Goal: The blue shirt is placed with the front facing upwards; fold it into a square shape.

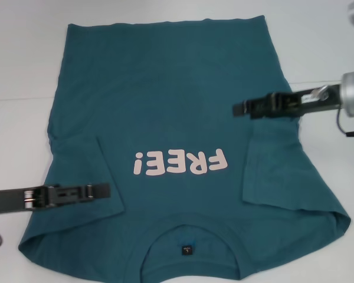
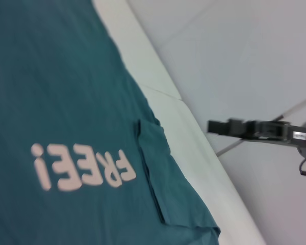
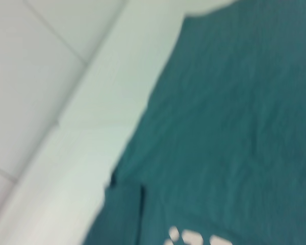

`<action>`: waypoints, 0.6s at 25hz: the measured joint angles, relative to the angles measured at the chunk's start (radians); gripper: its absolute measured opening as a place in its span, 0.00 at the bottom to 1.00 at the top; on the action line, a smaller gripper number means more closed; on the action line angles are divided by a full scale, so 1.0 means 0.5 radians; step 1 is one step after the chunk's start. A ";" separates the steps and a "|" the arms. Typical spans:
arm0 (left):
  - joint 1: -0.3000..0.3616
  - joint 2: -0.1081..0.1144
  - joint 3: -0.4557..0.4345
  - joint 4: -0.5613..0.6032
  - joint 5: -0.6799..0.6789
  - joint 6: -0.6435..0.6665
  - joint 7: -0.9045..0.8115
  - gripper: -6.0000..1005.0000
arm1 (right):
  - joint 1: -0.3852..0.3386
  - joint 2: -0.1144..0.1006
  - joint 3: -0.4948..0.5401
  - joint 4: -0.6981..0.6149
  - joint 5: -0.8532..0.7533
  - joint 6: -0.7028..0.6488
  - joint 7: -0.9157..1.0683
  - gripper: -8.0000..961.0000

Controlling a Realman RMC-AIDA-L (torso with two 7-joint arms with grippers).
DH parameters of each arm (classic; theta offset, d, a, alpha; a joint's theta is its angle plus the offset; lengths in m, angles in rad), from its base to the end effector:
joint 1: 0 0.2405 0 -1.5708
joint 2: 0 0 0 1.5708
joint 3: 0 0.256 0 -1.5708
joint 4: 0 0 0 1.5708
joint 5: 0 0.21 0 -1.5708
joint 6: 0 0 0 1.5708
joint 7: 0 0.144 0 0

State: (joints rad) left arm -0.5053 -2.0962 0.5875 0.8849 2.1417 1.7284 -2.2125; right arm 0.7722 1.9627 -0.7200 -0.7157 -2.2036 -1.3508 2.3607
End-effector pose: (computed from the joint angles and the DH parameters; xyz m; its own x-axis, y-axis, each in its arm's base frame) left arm -0.2607 0.3191 0.0347 0.3298 0.8443 0.4223 0.8791 -0.4378 0.1886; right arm 0.2220 0.4232 0.0497 0.3877 -0.8047 -0.4496 -0.9139 -0.3994 -0.0732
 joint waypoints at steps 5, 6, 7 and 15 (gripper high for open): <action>0.064 0.065 -0.113 -0.006 0.012 0.085 -0.363 0.81 | -0.078 -0.090 0.046 0.016 0.156 -0.074 0.065 0.73; 0.078 0.073 -0.144 -0.009 0.014 0.087 -0.434 0.81 | -0.083 -0.108 0.046 0.016 0.158 -0.101 0.080 0.75; 0.098 0.079 -0.181 -0.013 0.017 0.087 -0.518 0.81 | -0.086 -0.123 0.046 0.015 0.158 -0.126 0.092 0.77; 0.187 0.091 -0.399 -0.021 0.194 -0.030 -0.753 0.81 | -0.096 -0.167 0.027 0.022 0.110 -0.197 0.155 0.84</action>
State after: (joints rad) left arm -0.4117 -2.0506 0.3882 0.8743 2.2387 1.7132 -2.5888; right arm 0.7240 1.8790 -0.7063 -0.7050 -2.1485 -1.4493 2.4381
